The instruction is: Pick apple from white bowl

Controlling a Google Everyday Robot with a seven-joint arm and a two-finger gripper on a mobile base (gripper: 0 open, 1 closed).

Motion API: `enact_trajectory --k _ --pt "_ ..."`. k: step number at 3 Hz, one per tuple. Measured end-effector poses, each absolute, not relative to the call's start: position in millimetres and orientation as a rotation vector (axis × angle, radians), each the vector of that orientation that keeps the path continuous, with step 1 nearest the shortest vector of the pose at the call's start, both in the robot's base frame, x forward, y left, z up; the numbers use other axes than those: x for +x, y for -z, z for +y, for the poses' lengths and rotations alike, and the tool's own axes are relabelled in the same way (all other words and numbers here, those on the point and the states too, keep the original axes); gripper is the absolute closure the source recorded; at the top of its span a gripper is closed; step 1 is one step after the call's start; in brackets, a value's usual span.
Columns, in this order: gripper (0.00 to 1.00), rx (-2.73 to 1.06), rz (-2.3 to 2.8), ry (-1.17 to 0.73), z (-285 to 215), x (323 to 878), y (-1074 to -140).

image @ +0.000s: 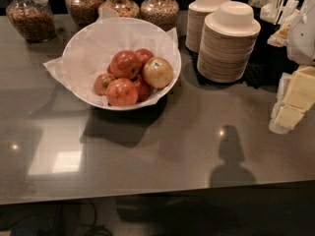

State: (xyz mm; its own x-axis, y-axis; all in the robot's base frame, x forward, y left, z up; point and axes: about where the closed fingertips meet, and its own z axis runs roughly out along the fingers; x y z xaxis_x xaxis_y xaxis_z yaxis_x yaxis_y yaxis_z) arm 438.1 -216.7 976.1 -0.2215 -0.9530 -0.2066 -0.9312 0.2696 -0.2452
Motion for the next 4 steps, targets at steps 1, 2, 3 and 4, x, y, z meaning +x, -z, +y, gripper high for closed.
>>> enact_trajectory --k 1,2,3,4 --pt "0.0 -1.725 2.232 0.098 -216.6 438.2 -976.1" --pt "0.0 -1.738 2.208 0.113 -209.8 444.9 -976.7" --pt "0.0 -1.786 2.113 0.109 -180.0 476.1 -982.1" --pt "0.0 -1.832 2.002 0.153 -148.3 498.2 -995.4"
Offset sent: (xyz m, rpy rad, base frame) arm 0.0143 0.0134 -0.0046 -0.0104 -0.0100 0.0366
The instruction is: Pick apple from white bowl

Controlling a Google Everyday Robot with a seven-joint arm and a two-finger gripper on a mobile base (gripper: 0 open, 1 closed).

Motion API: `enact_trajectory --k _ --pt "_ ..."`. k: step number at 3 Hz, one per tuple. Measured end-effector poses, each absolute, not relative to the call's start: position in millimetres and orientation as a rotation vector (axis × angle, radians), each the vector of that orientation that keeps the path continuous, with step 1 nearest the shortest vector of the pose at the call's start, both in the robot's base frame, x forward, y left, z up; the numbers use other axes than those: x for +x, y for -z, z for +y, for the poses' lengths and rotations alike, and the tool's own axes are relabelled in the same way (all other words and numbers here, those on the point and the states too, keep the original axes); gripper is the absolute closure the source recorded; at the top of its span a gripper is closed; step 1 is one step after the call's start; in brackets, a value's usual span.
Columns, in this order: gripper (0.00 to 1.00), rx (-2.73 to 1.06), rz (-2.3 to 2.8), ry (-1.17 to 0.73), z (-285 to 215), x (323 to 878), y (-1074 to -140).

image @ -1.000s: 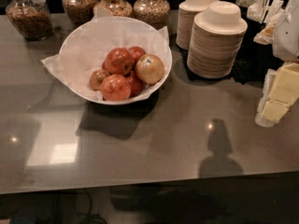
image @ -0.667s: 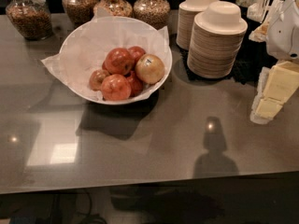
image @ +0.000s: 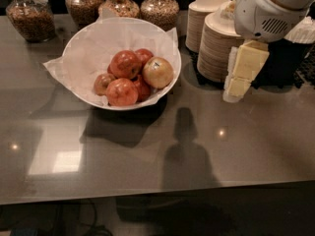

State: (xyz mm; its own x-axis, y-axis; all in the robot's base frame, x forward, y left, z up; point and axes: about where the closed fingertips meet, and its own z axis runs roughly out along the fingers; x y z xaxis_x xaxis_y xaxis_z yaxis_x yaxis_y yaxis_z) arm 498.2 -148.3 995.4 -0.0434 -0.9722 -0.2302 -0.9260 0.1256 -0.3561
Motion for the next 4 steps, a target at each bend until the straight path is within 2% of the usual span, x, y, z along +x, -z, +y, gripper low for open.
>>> enact_trajectory --k 2,4 --pt "0.0 -1.771 1.997 0.113 -149.4 502.8 -991.6" --pt "0.0 -1.684 1.849 -0.071 -100.9 550.8 -984.1"
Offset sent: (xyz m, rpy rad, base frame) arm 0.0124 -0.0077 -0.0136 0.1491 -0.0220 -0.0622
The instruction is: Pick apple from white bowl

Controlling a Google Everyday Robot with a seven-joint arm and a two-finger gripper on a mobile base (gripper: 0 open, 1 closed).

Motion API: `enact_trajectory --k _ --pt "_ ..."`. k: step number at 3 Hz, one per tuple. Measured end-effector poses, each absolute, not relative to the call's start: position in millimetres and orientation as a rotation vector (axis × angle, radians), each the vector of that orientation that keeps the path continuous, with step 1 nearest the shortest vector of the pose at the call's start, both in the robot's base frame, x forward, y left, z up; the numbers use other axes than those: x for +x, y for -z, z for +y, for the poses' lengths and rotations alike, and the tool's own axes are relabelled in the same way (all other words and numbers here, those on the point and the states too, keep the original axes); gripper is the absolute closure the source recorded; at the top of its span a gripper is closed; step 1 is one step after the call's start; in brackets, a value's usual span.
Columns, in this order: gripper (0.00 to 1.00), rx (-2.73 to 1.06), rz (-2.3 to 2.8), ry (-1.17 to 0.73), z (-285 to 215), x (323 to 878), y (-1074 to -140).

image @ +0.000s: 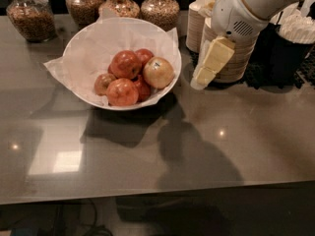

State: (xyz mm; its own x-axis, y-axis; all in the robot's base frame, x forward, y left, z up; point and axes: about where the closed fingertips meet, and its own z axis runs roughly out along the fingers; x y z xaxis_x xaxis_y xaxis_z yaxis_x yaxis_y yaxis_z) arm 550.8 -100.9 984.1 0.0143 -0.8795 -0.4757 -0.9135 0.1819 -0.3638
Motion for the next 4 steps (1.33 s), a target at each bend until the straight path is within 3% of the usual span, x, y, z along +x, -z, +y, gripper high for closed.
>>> enact_trajectory --k 3,4 --pt "0.0 -1.711 1.707 -0.421 -43.6 576.0 -952.1" --pt "0.11 -1.758 1.674 -0.458 -27.7 579.0 -945.0"
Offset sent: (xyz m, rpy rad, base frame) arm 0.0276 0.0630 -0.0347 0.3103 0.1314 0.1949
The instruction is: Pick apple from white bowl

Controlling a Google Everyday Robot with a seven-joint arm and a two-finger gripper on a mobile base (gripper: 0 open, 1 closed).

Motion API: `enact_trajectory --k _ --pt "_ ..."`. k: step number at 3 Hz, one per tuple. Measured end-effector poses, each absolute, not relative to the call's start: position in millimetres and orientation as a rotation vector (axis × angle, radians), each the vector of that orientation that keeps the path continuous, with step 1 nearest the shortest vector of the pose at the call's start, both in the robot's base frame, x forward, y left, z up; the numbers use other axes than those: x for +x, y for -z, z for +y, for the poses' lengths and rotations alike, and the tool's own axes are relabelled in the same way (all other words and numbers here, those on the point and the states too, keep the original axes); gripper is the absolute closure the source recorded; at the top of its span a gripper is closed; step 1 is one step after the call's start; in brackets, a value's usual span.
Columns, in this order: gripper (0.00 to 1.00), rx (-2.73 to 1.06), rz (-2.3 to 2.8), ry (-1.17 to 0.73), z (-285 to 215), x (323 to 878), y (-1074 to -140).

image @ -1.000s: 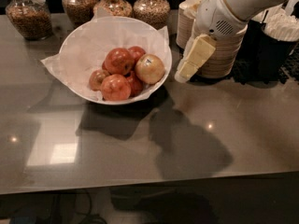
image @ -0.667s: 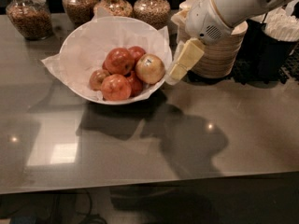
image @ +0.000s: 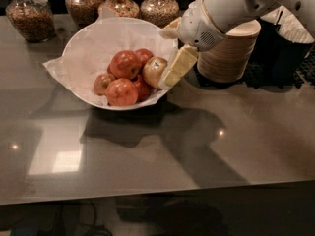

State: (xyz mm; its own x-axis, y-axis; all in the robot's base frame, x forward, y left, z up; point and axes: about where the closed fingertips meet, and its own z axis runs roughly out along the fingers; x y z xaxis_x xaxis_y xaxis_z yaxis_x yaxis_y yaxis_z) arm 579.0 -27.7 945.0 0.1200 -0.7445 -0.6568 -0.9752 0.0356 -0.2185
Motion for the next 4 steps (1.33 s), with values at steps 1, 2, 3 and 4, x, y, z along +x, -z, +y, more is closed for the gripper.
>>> enact_trajectory --k 1,2,3,4 --pt "0.18 -1.785 1.665 -0.483 -18.5 580.6 -938.9" --pt "0.21 -1.793 1.667 -0.494 -15.6 580.9 -935.0" --pt "0.25 -1.801 1.681 -0.523 -12.4 581.8 -926.5" --pt "0.27 -1.8 1.699 -0.547 -11.4 585.2 -918.7"
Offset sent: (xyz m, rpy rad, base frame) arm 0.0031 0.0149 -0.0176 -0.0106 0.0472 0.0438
